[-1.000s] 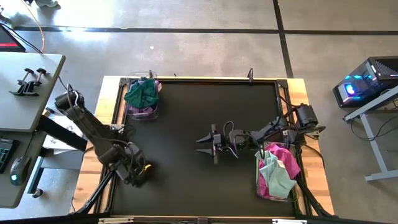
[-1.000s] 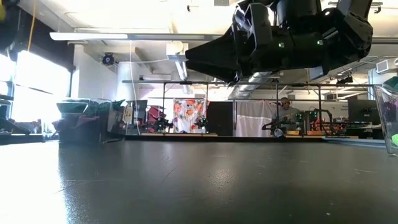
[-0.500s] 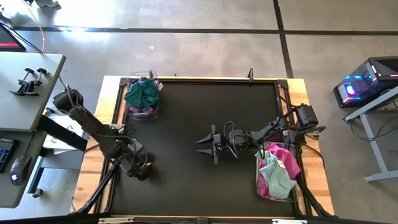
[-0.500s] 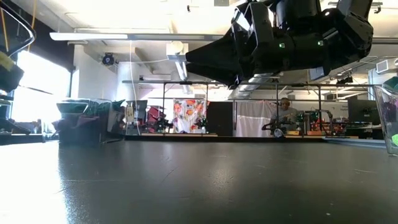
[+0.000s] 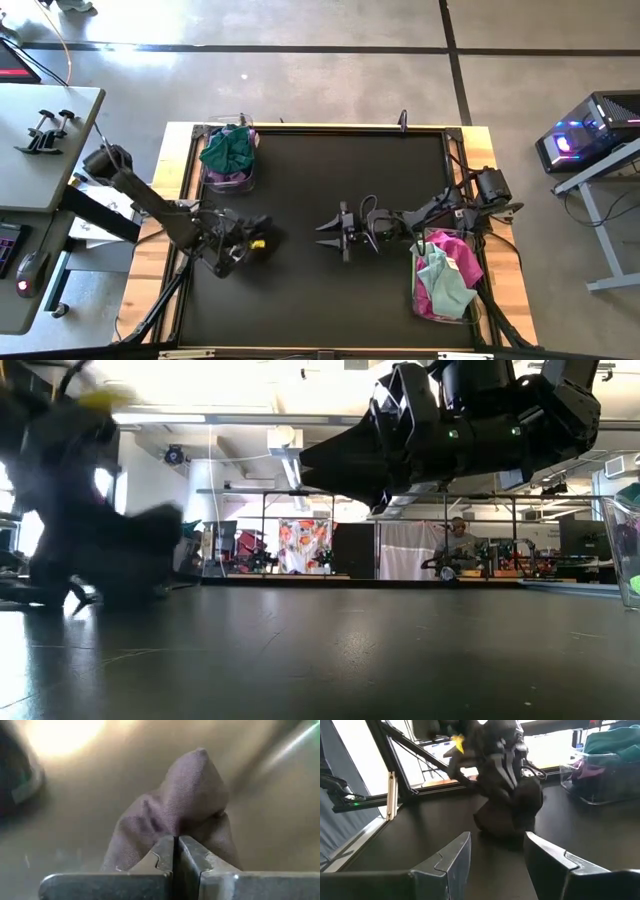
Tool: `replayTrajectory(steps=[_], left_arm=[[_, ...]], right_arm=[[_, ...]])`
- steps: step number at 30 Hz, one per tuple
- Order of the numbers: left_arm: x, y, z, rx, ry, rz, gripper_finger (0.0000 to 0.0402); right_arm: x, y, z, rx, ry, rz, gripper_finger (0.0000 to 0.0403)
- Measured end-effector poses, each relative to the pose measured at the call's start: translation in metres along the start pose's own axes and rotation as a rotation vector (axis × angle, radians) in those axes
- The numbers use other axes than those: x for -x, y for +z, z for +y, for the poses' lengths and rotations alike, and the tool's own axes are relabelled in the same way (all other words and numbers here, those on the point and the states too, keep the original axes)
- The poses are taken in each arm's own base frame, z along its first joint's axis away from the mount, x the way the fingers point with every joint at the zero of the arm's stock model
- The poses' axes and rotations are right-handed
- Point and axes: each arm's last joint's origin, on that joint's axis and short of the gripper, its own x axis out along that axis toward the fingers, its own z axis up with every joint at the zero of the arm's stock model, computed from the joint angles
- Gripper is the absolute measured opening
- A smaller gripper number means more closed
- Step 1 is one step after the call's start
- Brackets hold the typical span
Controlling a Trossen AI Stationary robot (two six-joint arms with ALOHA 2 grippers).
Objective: Sort towels by color in basket
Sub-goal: Put the black towel into the top transparent bin
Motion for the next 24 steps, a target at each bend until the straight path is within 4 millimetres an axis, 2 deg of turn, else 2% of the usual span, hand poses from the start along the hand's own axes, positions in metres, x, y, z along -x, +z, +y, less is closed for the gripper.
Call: replayTrajectory(steps=[7,13,19,24], left_arm=[[0.029,0.063,-0.021,-0.224,0.003,-0.213,0.0002],[0.061,0.121,-0.028,-0.453,0.121,-0.414,0.0001],[0.085,0.168,-0.016,-0.558,0.292,-0.504,0.0001],[0.091,0.193,0.007,-0.542,0.404,-0.503,0.0001]], right_arm=[[0.0,-0.001,0.002,-0.023,-0.006,0.003,0.0175],[0.0,-0.004,0.001,-0.04,-0.012,0.032,0.0175],[0.0,-0.005,0.001,-0.042,-0.015,0.045,0.0175],[0.0,-0.006,0.001,-0.054,-0.018,0.058,0.0175]])
